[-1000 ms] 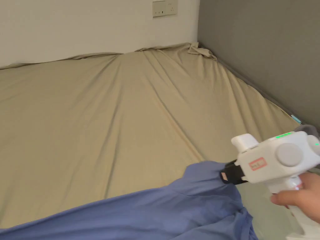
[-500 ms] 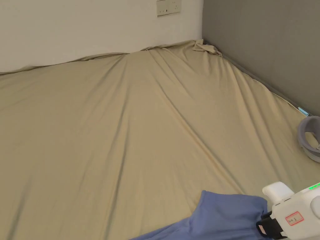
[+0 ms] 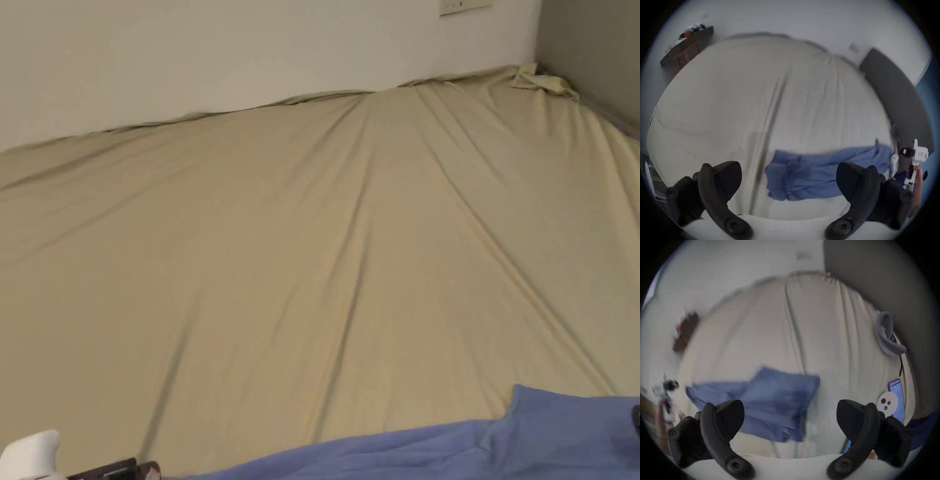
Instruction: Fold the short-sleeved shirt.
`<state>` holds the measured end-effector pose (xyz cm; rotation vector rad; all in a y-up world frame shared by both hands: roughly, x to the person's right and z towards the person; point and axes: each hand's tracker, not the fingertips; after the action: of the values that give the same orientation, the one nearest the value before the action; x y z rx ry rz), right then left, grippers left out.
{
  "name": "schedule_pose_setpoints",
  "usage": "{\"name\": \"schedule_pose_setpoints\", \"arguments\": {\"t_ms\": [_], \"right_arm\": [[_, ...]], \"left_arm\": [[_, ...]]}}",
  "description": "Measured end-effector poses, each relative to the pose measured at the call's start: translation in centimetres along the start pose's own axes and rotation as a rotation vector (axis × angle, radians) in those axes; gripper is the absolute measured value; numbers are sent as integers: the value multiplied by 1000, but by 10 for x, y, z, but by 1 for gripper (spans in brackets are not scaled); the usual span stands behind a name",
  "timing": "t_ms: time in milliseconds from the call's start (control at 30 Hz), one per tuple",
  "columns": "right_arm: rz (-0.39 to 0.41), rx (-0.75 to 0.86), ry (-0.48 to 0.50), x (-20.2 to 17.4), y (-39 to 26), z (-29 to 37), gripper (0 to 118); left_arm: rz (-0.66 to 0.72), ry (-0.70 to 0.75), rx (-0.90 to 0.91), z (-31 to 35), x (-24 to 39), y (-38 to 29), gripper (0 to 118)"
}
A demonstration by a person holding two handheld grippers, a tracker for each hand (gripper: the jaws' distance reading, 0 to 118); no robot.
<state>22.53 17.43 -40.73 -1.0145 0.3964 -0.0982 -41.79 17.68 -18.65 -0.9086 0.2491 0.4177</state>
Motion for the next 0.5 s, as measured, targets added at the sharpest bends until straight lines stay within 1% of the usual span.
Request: {"name": "schedule_pose_setpoints", "arguments": {"t_ms": [33,67,100,133,167,200,233,267,300,333,367,400,433,467,500], "right_arm": [[-37,56,41,-3,4,12,118],[-42,96,61,-7,5,19,118],[-28,119,58,-23,19,29,118],[-2,119,43,-35,20,31,116],[40,119,26,-46,20,31,99],[87,123,4,-56,16,29,31],[139,132,-28,-63,-3,14,3],[173,104,-34,-73,-10,3,3],[166,89,3,-81,-18,-2,3],[152,56,100,-84,-21,-7,3],[109,29,207,-87,-26,-11,3],[58,4,304,-85,-19,-10,3],[31,-11,376,-84,-19,-13,3],[39,-19,416,-84,-19,-14,3],[72,-22,433,-84,-18,-14,3]], "left_arm": [[23,-14,36,9,-10,-1,118],[23,-9,50,14,-11,-3,118],[14,8,48,14,-10,-8,118],[-2,3,34,21,16,-11,118],[-48,1,-30,18,26,-16,114],[-41,31,-101,14,31,-22,66],[-3,53,-109,11,35,-32,2],[18,16,-90,3,30,-38,0],[83,-39,-69,-6,23,-43,0],[129,-75,-84,-7,18,-48,0],[175,-150,-91,-9,9,-50,0],[206,-220,-51,-10,1,-51,0],[227,-256,-2,-6,-18,-55,0],[270,-312,15,-7,-31,-54,9],[292,-321,0,-11,-42,-53,70]]}}
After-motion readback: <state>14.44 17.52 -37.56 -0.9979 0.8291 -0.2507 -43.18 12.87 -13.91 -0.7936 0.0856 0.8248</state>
